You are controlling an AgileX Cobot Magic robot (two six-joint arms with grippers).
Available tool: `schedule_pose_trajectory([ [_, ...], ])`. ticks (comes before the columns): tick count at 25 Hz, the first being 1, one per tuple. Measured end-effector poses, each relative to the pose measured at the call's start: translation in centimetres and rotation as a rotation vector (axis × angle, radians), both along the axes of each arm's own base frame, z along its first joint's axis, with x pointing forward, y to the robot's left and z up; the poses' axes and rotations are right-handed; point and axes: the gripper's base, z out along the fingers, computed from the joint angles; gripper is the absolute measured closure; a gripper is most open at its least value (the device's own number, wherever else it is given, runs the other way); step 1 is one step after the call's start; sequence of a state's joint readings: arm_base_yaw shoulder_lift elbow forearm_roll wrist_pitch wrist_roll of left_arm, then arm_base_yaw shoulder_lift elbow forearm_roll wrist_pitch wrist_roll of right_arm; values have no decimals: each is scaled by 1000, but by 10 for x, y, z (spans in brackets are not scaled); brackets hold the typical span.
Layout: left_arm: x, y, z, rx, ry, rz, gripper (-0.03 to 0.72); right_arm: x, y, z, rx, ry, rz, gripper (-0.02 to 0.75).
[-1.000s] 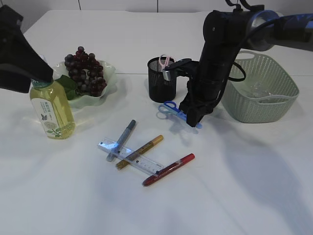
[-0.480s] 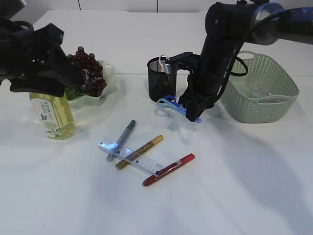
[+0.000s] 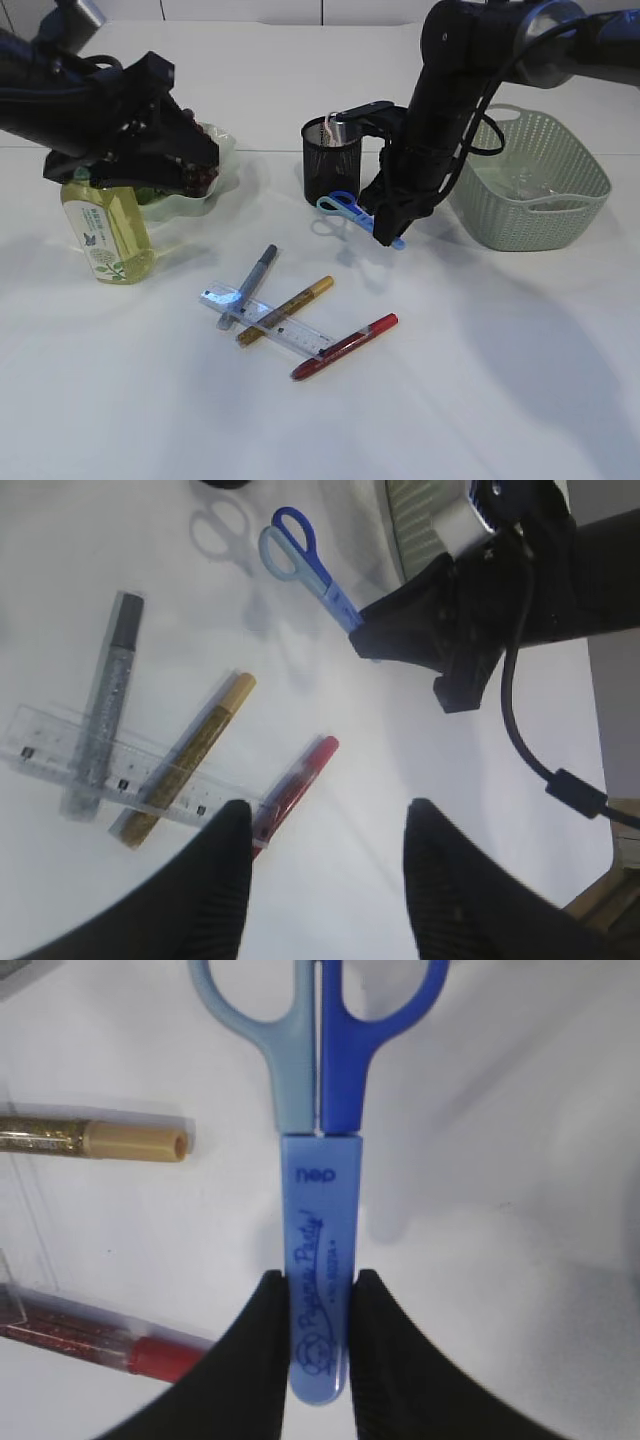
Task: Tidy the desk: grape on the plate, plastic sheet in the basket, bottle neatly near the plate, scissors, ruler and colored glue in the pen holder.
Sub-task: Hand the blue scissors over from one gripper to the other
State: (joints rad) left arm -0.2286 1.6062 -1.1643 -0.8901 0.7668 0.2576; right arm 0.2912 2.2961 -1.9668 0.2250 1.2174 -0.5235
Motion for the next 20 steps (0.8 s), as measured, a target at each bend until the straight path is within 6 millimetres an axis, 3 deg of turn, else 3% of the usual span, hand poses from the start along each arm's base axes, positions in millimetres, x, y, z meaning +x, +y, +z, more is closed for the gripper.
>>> schedule_pose_trajectory([
  [20, 58, -27, -87, -162, 83, 117, 251, -1, 6, 2, 73, 28, -41, 585],
])
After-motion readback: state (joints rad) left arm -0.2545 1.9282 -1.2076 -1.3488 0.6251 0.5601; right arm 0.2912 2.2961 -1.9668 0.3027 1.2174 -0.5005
